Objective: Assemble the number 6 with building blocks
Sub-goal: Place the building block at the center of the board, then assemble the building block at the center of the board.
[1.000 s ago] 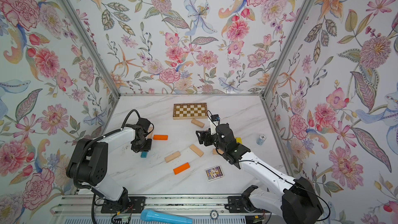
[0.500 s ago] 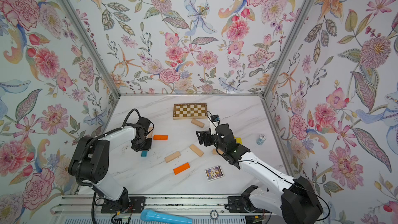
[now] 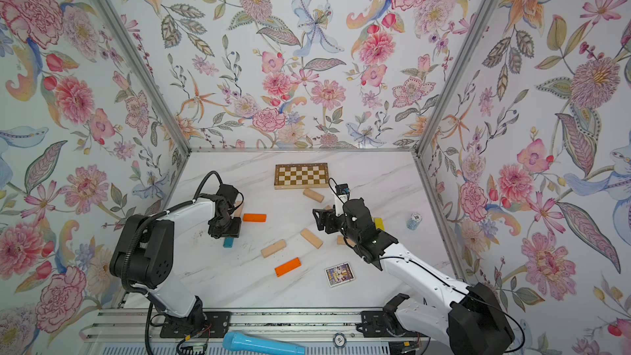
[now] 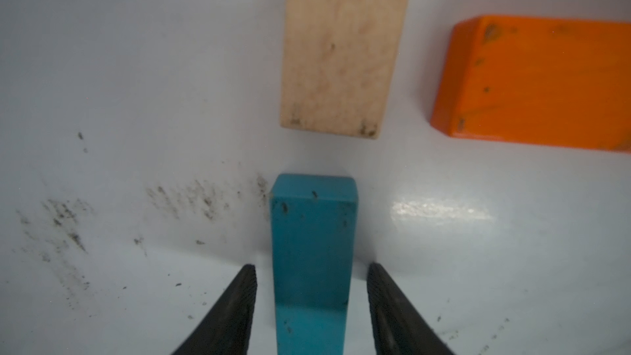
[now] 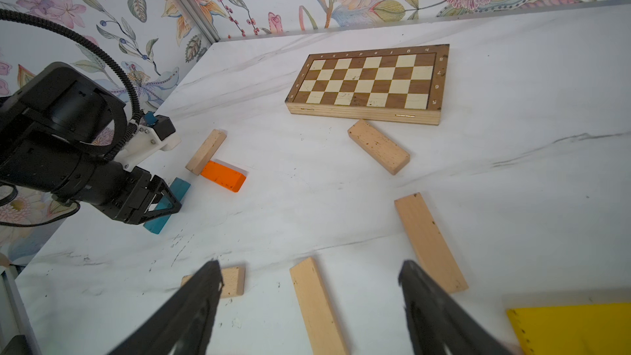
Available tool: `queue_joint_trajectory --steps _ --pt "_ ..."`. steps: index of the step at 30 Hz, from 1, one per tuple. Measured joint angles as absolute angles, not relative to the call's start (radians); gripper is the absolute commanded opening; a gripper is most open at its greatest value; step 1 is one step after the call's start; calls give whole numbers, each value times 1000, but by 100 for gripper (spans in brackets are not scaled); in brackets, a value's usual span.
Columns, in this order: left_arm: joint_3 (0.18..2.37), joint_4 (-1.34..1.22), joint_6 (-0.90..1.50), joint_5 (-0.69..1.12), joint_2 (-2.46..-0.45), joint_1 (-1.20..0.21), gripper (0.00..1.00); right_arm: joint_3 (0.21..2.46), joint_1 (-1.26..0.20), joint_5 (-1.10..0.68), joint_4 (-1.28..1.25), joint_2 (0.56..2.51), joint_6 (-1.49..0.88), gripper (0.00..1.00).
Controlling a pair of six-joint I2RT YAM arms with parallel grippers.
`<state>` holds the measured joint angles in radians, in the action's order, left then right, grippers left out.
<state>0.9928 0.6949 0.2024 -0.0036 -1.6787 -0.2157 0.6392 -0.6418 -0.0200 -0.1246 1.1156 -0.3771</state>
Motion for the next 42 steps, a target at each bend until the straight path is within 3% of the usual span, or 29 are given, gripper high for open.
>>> queue_joint_trajectory --steps 4,8,12,18,23,42 --pt "992 701 242 -1 -1565 -216 63 639 -642 -18 -124 1116 -373 83" --pt "988 705 348 32 -1412 -215 52 640 -642 -19 -124 1118 -373 83" --pt "926 702 492 80 -1296 -214 27 640 -642 -22 -125 1132 -373 83" --pt "741 707 679 131 -1136 -211 2 641 -642 -35 -127 1161 -374 83" --pt "644 671 760 162 -1076 -183 0 641 -642 -45 -155 1176 -374 83" --pt "560 513 806 230 -1232 -104 0 640 -702 -125 -260 1286 -344 83"
